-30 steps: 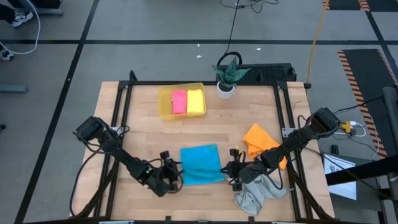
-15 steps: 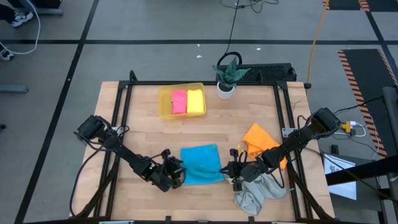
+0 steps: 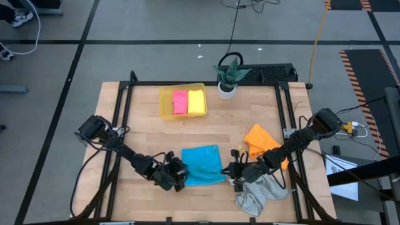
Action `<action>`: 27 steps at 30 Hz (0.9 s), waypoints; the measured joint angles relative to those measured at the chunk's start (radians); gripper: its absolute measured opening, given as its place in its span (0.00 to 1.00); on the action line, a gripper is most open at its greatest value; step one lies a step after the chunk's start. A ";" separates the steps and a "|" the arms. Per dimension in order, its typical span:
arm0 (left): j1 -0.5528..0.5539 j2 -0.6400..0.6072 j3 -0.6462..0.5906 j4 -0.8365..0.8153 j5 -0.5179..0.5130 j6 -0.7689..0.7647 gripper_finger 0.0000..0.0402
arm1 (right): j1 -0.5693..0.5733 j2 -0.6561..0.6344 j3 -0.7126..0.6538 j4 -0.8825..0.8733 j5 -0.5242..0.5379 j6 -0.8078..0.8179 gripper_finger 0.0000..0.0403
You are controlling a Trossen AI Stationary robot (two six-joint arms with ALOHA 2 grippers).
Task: Fold microfiber towels
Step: Fold the blue microfiber cloth
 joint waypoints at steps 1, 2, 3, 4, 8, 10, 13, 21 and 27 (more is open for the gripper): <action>0.003 0.000 0.000 0.017 0.010 0.021 0.41 | 0.000 0.000 0.000 0.000 0.000 -0.003 0.00; 0.005 0.000 0.000 0.030 0.019 0.045 0.39 | 0.000 0.000 0.000 0.000 0.000 -0.006 0.00; 0.007 0.000 0.000 0.039 0.027 0.067 0.37 | 0.000 0.000 0.000 0.000 0.000 -0.010 0.00; 0.007 0.000 0.000 0.045 0.033 0.085 0.34 | 0.000 0.000 0.000 0.000 0.000 -0.017 0.00; -0.004 -0.020 -0.001 0.049 0.036 0.137 0.16 | 0.010 0.000 0.000 0.002 0.000 -0.022 0.00; -0.022 -0.036 -0.001 0.048 0.033 0.162 0.06 | 0.014 0.000 0.000 0.004 0.000 -0.021 0.00; -0.050 -0.080 -0.001 0.040 0.006 0.182 0.03 | 0.015 0.000 0.000 0.013 0.005 -0.020 0.00; -0.099 -0.186 0.000 -0.129 -0.152 0.152 0.01 | 0.007 0.000 0.000 0.066 0.127 0.054 0.00; -0.071 -0.156 -0.001 -0.205 -0.197 0.094 0.04 | -0.039 0.000 -0.003 -0.041 0.162 0.265 0.00</action>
